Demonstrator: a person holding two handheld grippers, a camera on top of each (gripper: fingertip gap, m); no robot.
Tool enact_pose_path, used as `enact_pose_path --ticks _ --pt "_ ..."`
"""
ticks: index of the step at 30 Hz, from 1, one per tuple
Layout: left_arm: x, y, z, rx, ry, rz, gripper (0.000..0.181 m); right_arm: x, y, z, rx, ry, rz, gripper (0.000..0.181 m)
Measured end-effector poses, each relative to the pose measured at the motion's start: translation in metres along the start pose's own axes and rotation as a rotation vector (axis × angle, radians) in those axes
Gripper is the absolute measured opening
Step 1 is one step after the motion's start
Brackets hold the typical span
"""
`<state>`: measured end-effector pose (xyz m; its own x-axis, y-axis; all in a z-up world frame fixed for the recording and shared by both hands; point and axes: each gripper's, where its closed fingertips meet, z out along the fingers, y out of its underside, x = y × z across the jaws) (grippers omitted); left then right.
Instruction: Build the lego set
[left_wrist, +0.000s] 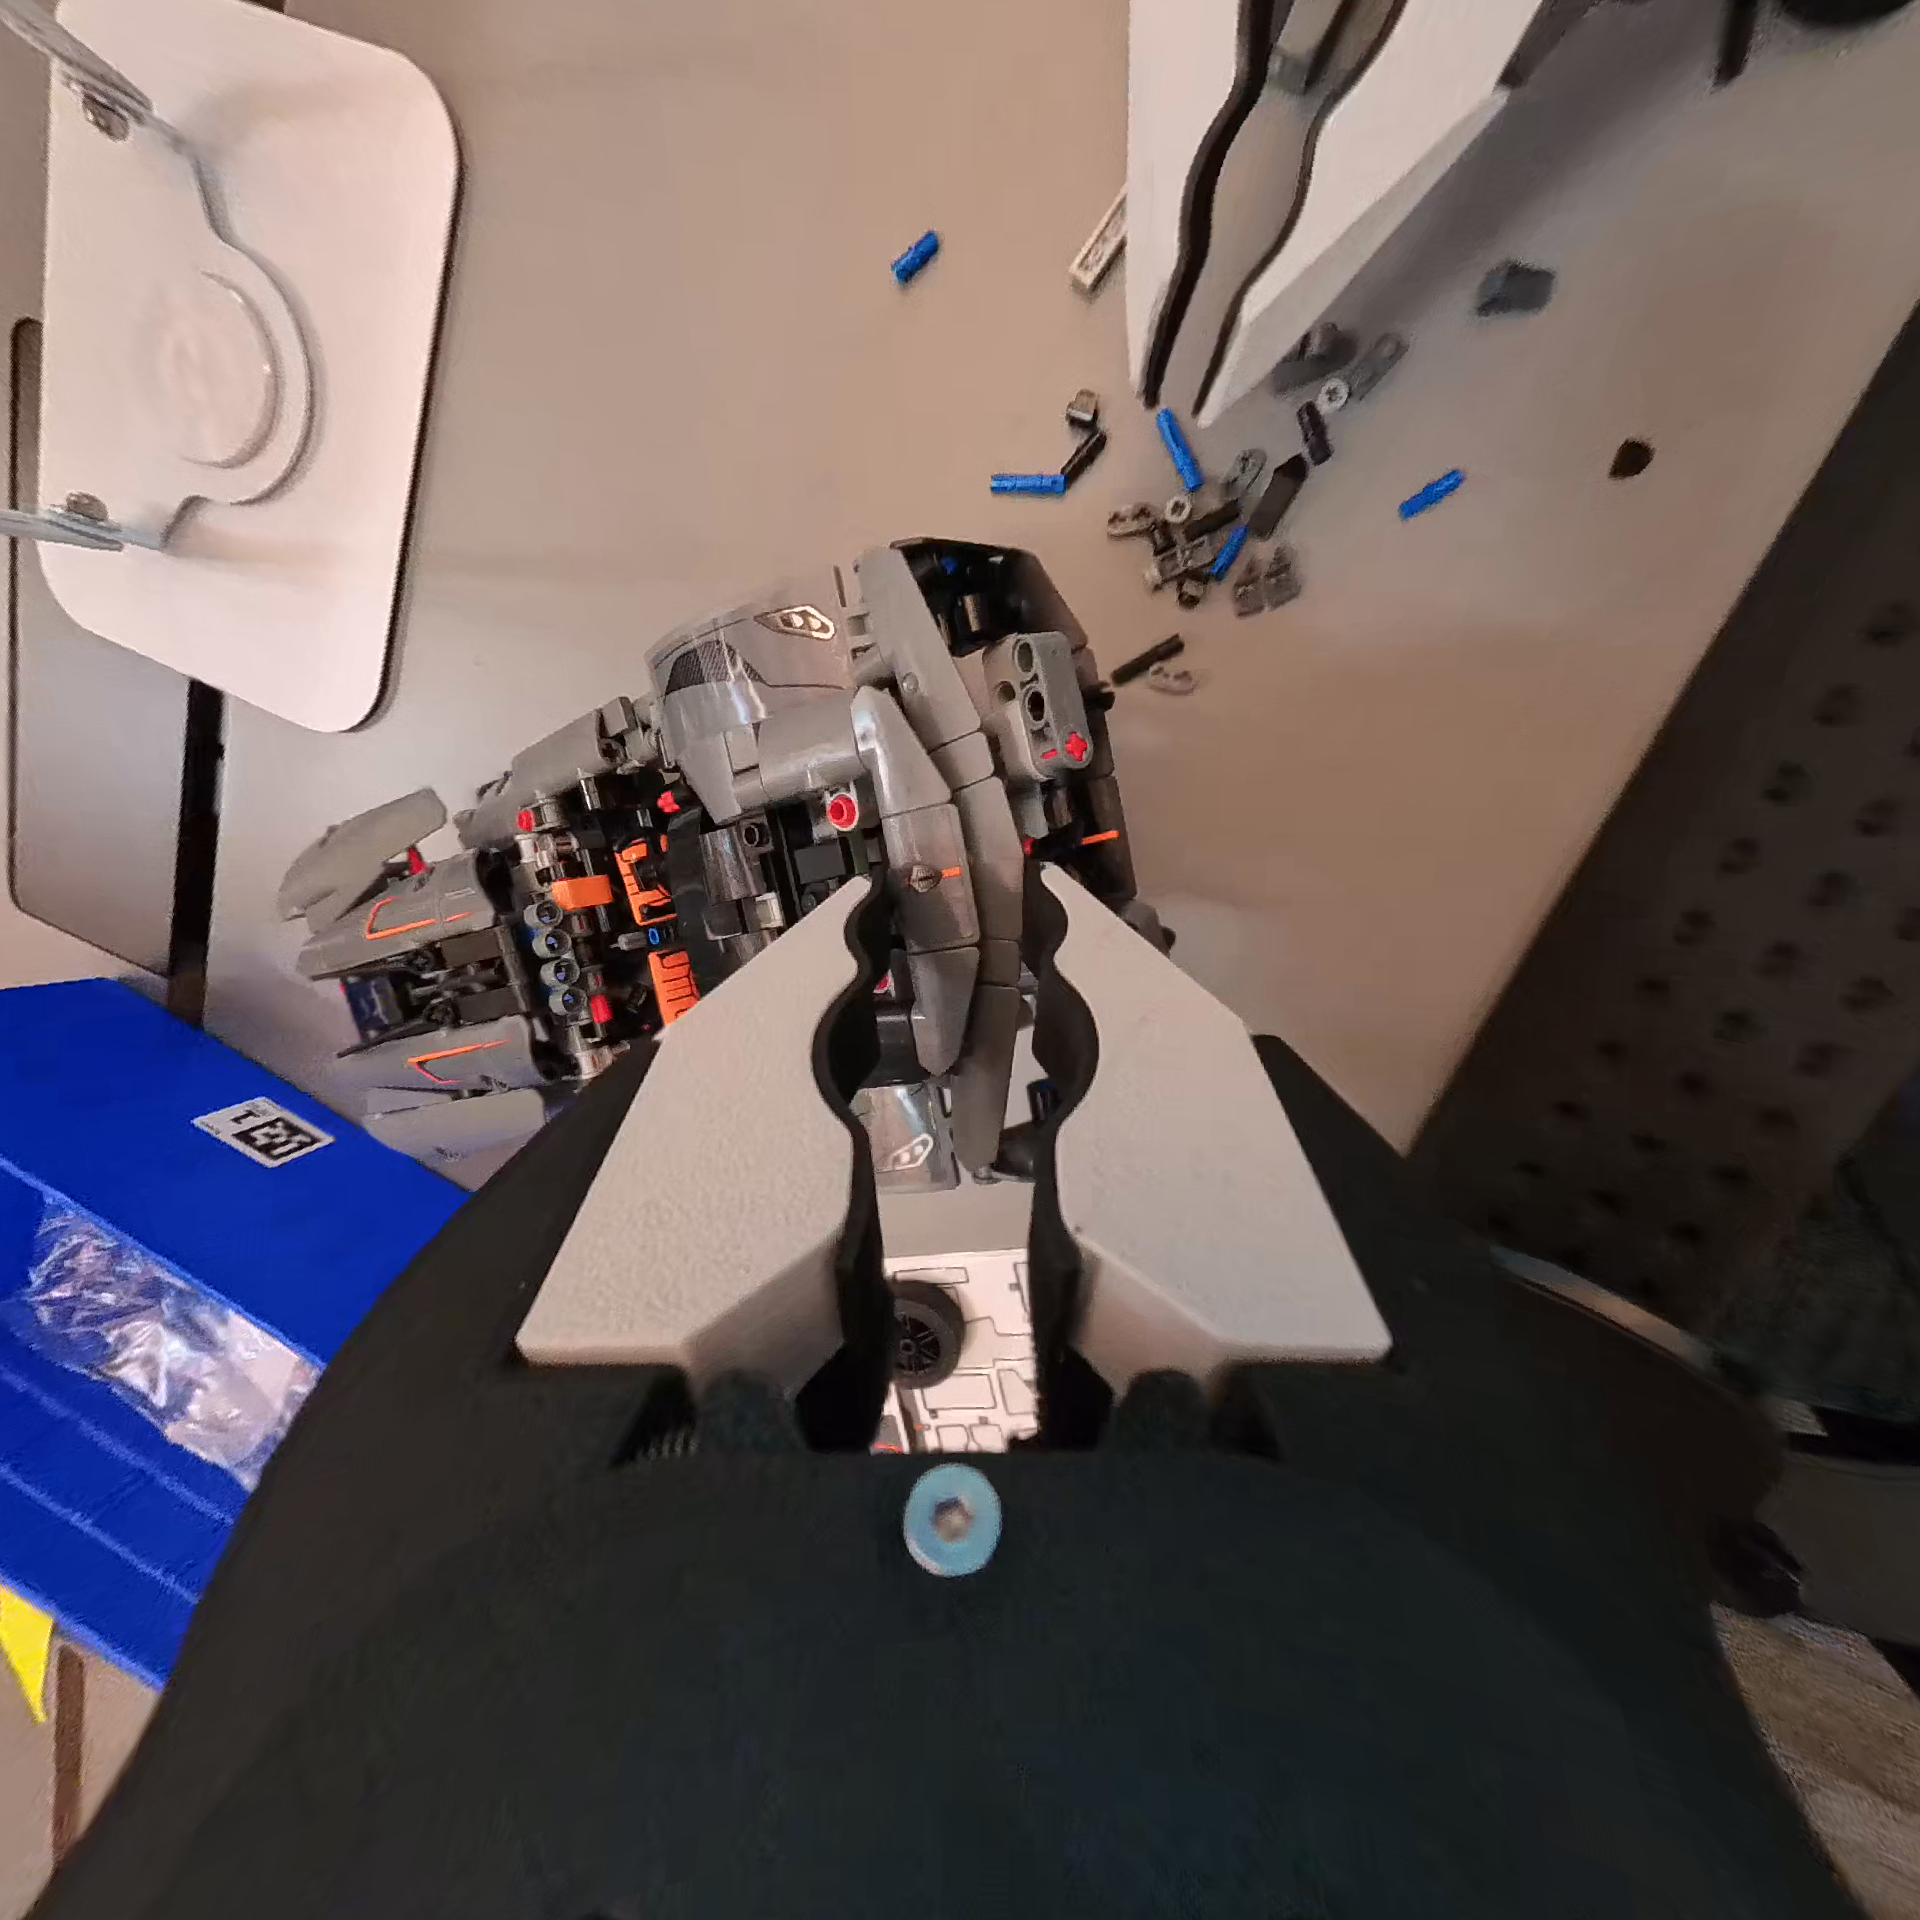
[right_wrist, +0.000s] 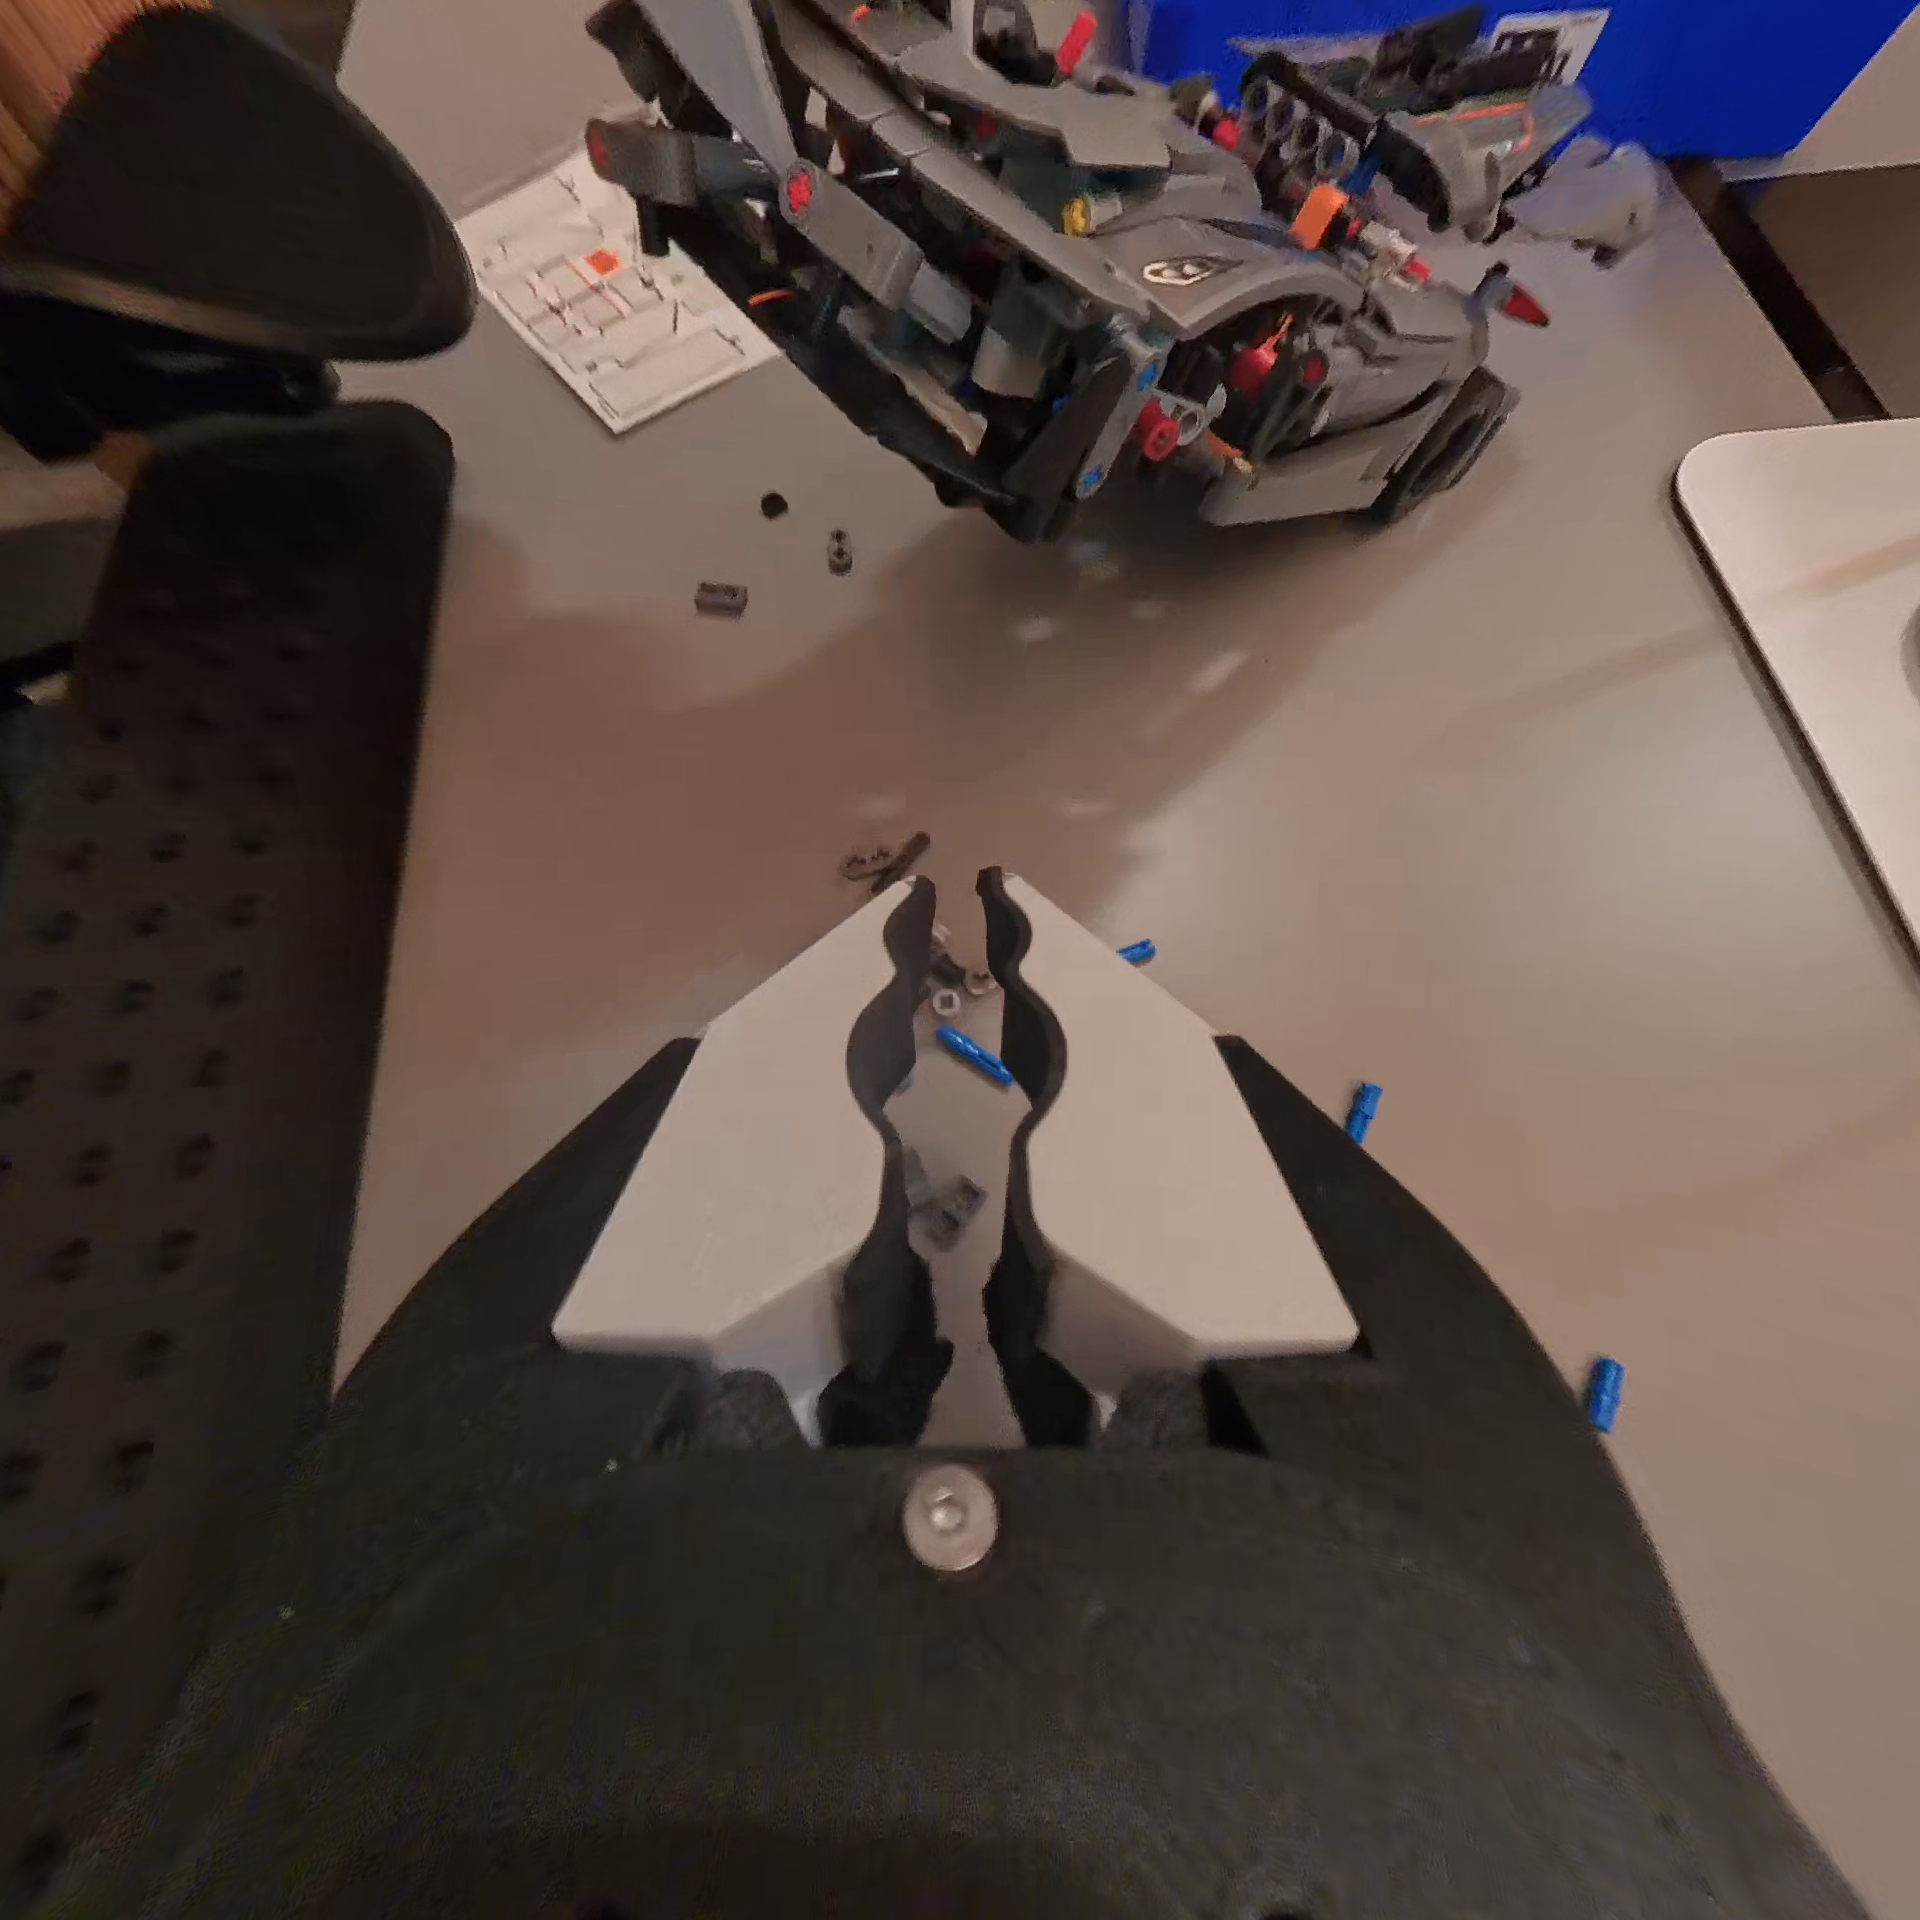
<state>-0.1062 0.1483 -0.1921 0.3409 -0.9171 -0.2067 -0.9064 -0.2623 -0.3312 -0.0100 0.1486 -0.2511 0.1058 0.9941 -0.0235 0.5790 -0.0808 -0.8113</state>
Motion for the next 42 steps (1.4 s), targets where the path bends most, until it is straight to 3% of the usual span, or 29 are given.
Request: enact_pose_path --ticks 15,22,42 --pt "0.020 -0.060 -0.036 0.059 0.188 -0.095 0.021 0.005 -0.046 -0.027 0.245 0.069 -0.019 0.012" --pt "0.022 -0.082 -0.041 0.086 0.242 -0.134 0.022 0.008 -0.059 -0.042 0.322 0.097 -0.055 0.000" --pt "0.012 -0.100 -0.057 0.226 0.403 -0.242 0.022 0.014 -0.080 -0.068 0.437 0.127 -0.051 0.000"
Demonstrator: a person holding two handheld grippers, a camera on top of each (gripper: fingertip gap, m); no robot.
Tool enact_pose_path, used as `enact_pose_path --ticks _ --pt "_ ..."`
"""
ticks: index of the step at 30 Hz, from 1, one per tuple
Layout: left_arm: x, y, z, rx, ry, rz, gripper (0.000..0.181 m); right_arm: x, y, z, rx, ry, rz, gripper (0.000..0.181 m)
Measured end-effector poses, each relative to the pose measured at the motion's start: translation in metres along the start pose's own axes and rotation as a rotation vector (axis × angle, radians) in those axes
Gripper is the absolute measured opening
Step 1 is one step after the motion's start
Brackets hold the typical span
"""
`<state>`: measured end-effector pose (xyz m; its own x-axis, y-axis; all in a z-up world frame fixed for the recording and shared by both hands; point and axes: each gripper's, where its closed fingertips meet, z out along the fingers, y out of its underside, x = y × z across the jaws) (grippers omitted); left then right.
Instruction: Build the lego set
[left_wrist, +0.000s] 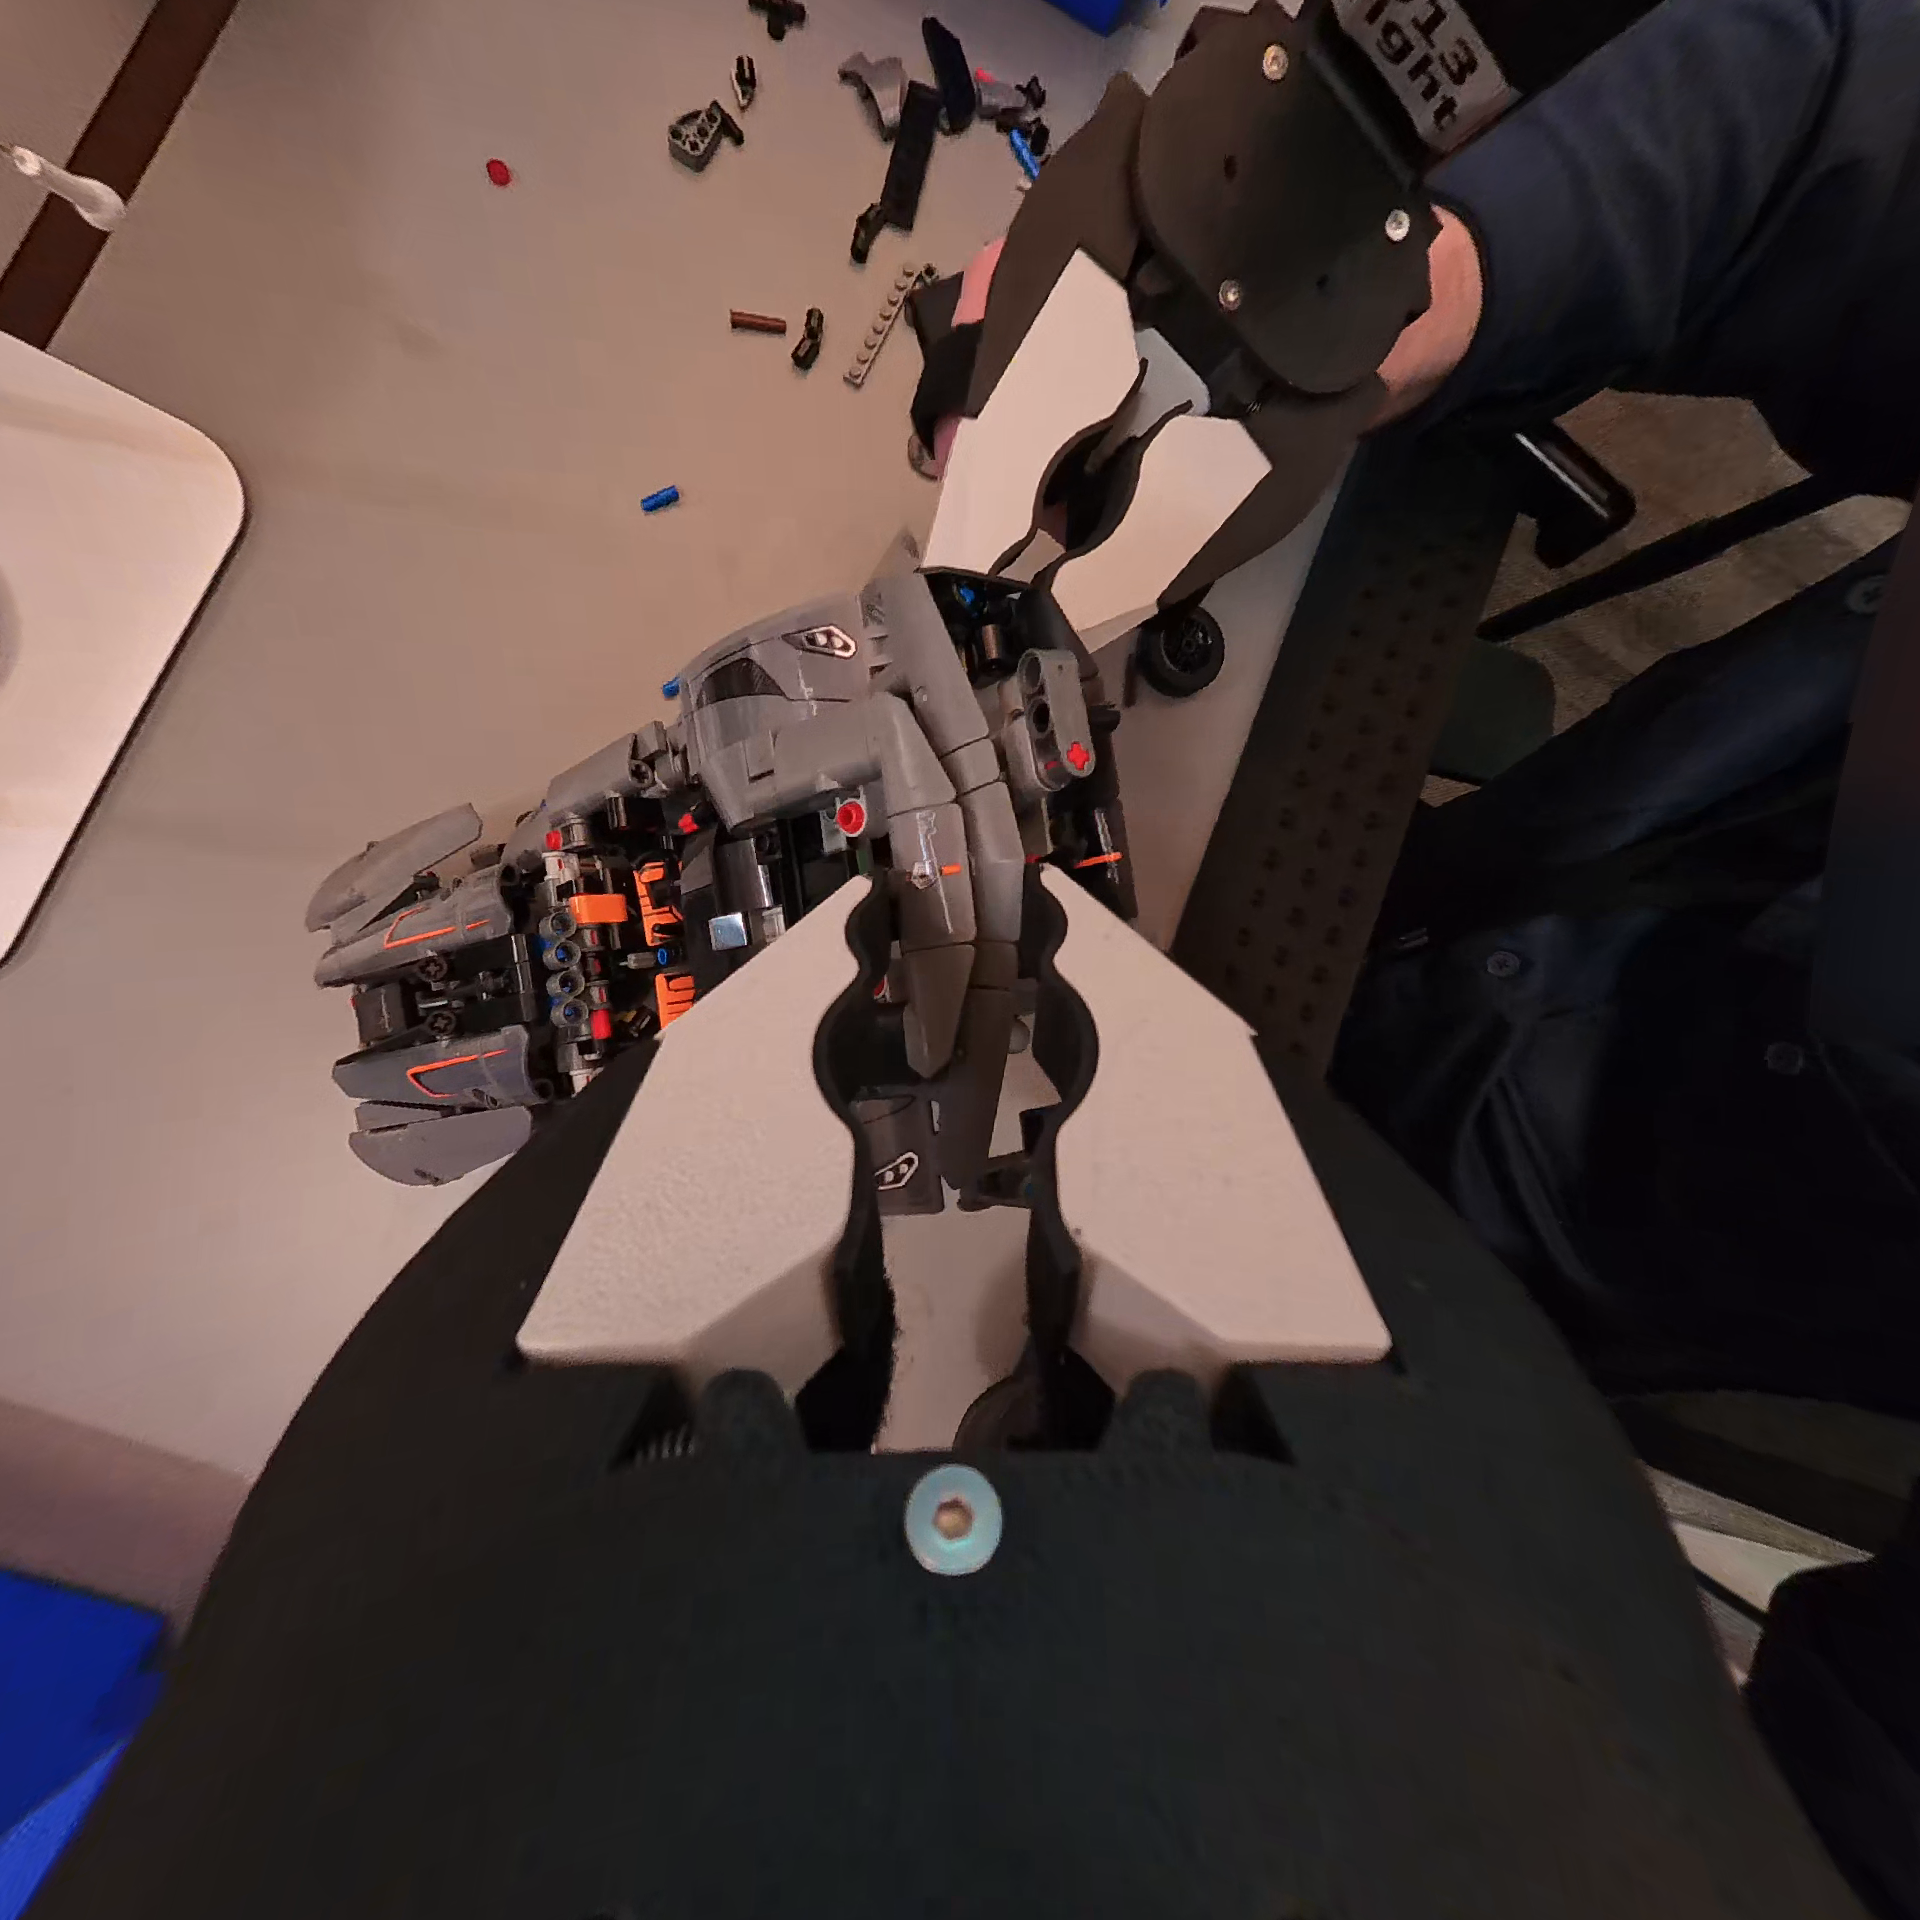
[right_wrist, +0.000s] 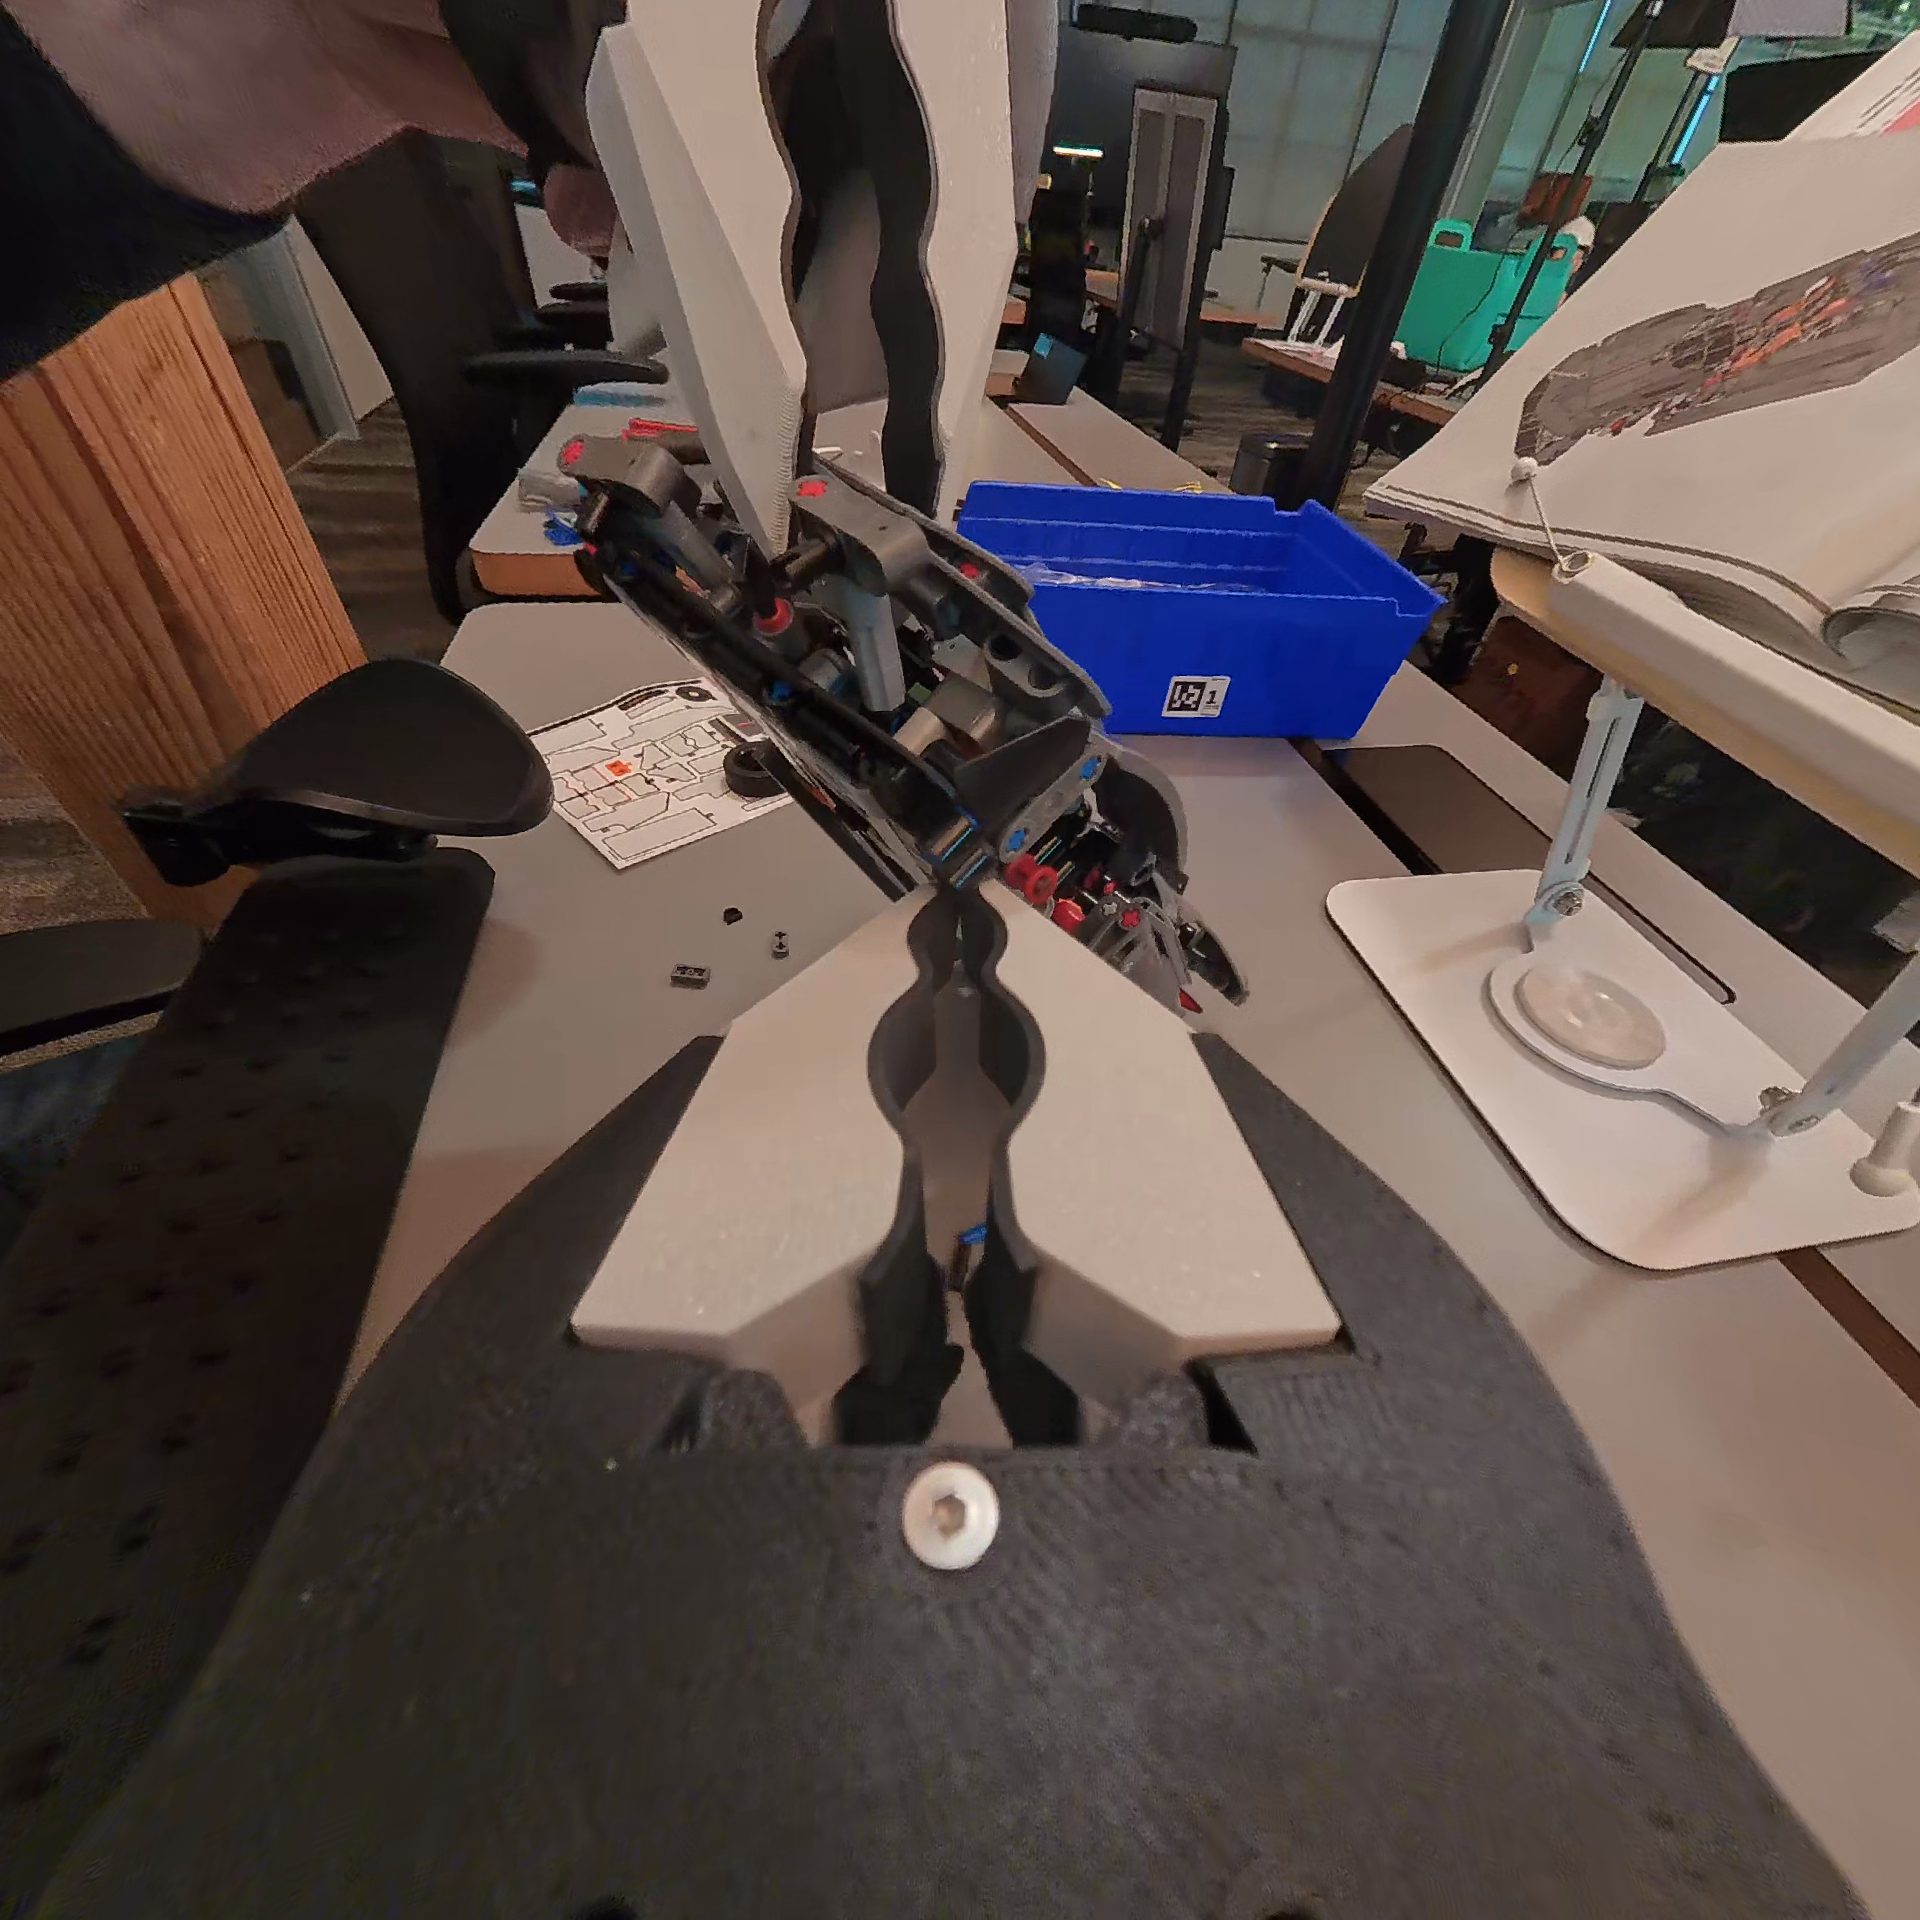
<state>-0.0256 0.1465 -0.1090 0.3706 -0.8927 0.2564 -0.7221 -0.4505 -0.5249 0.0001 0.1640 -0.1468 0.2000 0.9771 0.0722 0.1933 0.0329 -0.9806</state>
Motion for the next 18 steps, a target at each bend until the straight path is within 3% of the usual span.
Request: enact_pose_path --ticks 18 --pt "-0.008 -0.014 0.001 0.111 0.087 -0.028 0.022 0.011 -0.001 -0.003 0.013 0.016 0.042 0.000"
